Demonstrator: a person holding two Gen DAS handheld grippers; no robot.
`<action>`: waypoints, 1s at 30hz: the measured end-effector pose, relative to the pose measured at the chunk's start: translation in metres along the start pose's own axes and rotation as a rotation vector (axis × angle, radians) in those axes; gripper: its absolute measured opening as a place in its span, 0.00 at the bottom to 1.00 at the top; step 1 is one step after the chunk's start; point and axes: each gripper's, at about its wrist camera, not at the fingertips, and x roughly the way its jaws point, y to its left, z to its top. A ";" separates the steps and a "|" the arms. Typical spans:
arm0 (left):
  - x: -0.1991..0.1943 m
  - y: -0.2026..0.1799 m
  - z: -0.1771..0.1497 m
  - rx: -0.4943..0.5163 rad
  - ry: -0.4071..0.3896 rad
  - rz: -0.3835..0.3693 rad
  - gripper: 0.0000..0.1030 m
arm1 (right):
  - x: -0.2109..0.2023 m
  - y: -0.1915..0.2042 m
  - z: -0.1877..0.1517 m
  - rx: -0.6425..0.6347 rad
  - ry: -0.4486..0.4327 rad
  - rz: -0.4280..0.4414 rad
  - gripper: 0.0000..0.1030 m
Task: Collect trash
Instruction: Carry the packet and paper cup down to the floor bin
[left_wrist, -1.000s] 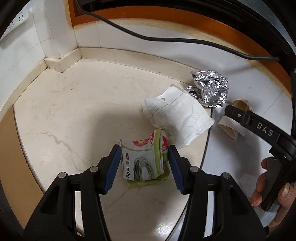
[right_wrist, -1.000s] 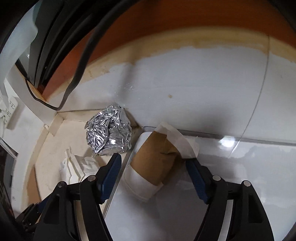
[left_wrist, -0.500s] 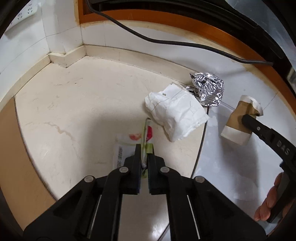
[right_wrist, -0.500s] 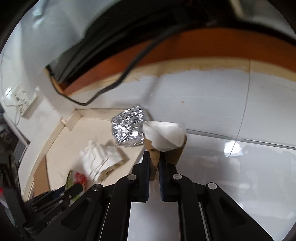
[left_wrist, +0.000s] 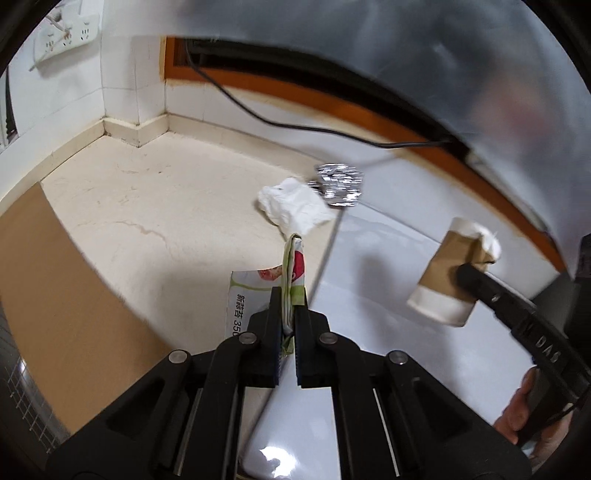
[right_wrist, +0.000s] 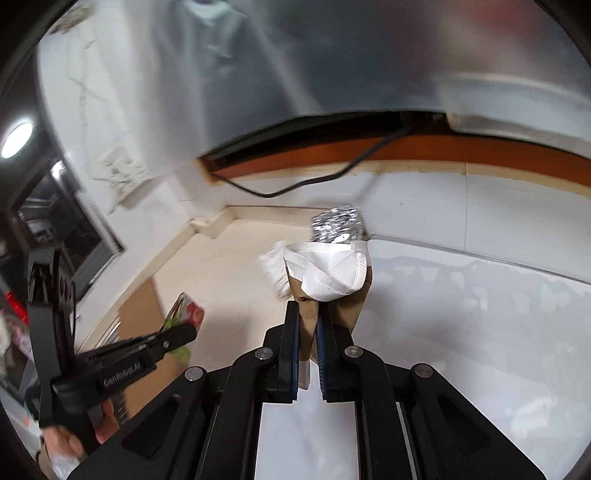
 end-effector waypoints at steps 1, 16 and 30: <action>-0.014 -0.001 -0.007 0.005 -0.008 -0.017 0.02 | -0.016 0.005 -0.008 -0.013 -0.005 0.013 0.07; -0.139 -0.036 -0.174 0.155 -0.056 -0.055 0.02 | -0.174 0.084 -0.171 -0.239 -0.012 0.147 0.07; -0.069 -0.022 -0.310 0.195 0.134 -0.014 0.02 | -0.131 0.083 -0.350 -0.370 0.235 0.094 0.07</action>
